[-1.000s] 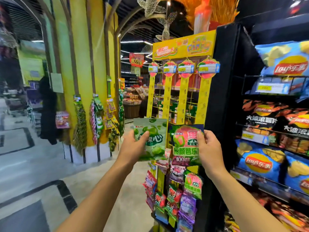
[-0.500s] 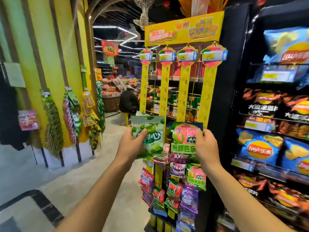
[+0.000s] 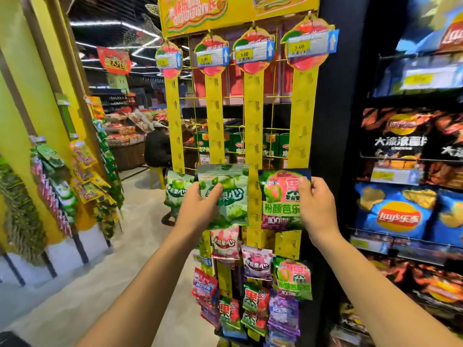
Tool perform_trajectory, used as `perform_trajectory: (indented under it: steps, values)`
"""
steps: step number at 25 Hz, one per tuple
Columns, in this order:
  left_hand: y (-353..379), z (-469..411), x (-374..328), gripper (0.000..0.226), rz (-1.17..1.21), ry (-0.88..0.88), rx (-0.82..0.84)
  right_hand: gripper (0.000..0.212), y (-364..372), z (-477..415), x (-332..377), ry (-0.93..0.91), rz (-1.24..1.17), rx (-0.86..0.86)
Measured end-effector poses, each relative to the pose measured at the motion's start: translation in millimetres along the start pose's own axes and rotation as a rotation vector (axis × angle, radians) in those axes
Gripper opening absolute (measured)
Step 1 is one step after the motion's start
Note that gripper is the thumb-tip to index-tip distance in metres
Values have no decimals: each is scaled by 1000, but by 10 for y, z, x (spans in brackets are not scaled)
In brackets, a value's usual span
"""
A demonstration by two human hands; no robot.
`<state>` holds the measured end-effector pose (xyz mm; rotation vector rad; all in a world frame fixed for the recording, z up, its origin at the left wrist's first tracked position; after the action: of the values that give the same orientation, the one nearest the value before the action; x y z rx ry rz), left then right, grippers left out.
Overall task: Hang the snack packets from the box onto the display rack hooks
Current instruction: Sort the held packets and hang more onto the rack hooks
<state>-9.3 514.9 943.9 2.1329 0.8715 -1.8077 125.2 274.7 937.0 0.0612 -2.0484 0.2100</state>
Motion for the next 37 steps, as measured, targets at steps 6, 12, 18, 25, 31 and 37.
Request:
perform_trajectory:
  steps: [6,12,18,25,31,37]
  values:
    - [314,-480,154,11,80,23,115,28,-133,-203,-222,7,60,-97]
    - [518,-611,459,12,160,-31,213,31,-74,43,-643,80,149,-119]
    - [563,-631,712,22,102,-68,294,35,51,553,-1366,252,112,-184]
    - [516,-730,879,9,105,-72,313,32,59,696,-1991,373,122,-252]
    - [542,-763,935,15,109,-71,300,33,70,616,-2176,388,172,-245]
    - [544,-786,1005,12,95,-55,295,35,103,689,-2366,430,178,-246]
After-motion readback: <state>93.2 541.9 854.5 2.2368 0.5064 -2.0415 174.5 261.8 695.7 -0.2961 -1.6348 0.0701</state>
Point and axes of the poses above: each hand's wrist, its own z-axis away from the middle knuckle, its own y-axis out of the palm, x = y × z, the point moved 8 cm from there along -z, towards the middle knuckle, and after that the axes turned 6 degrees about x, right-handed, at the moved point
